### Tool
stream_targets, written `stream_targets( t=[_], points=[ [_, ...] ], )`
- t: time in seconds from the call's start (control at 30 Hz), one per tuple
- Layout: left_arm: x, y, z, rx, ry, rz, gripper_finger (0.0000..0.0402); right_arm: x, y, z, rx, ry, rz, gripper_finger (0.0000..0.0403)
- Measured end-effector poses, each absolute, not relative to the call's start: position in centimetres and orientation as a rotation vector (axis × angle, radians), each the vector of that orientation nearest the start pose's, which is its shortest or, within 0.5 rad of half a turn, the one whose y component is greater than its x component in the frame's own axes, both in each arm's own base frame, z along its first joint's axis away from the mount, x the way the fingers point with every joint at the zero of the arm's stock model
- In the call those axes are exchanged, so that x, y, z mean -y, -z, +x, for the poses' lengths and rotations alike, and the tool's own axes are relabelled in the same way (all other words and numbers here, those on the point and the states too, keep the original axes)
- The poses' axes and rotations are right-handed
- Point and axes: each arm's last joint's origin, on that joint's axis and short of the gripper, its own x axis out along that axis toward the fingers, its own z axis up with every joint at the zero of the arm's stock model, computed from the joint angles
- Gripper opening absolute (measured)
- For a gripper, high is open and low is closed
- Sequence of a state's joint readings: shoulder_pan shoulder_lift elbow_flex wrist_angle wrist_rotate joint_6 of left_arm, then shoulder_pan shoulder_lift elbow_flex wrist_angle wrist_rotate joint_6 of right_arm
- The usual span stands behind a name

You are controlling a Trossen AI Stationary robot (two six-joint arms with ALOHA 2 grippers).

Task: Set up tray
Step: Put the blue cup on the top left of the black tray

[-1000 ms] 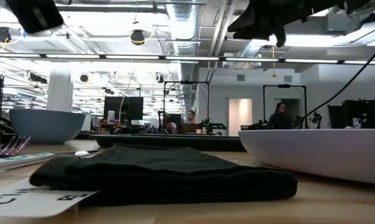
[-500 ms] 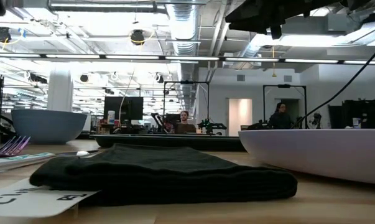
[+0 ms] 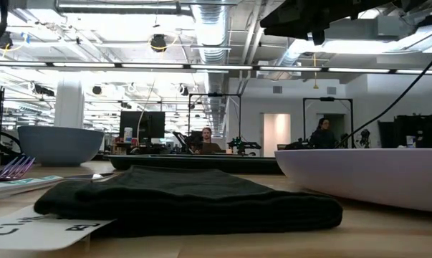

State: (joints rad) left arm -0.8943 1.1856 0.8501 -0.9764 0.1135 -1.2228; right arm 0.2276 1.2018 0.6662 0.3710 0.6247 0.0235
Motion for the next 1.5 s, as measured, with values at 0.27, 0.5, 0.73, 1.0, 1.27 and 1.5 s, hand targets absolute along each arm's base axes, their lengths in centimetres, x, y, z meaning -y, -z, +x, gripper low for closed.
stream_targets(
  t=[0.27, 0.5, 0.73, 1.0, 1.27, 1.5],
  points=[
    [14.8, -25.6, 11.4, -1.474, -0.149, -0.326, 0.0200, -4.1, -26.1, 25.3, -0.146, 0.398, -0.044, 0.0127],
    [15.5, -24.4, 11.9, -1.510, -0.180, -0.241, 0.0200, -4.1, -25.9, 25.3, -0.166, 0.398, -0.053, 0.0127],
    [16.4, -23.3, 12.2, -1.558, -0.180, -0.183, 0.0200, -4.1, -25.9, 25.3, -0.170, 0.397, -0.054, 0.0127],
    [17.1, -23.3, 12.3, -1.535, -0.141, -0.231, 0.0200, -4.1, -25.9, 25.3, -0.170, 0.397, -0.054, 0.0127],
    [17.3, -23.3, 12.4, -1.522, -0.136, -0.253, 0.0200, -4.1, -25.9, 25.3, -0.170, 0.397, -0.054, 0.0127],
    [17.5, -22.8, 12.5, -1.543, -0.155, -0.235, 0.0200, -4.1, -25.9, 25.3, -0.170, 0.397, -0.054, 0.0127]
  ],
)
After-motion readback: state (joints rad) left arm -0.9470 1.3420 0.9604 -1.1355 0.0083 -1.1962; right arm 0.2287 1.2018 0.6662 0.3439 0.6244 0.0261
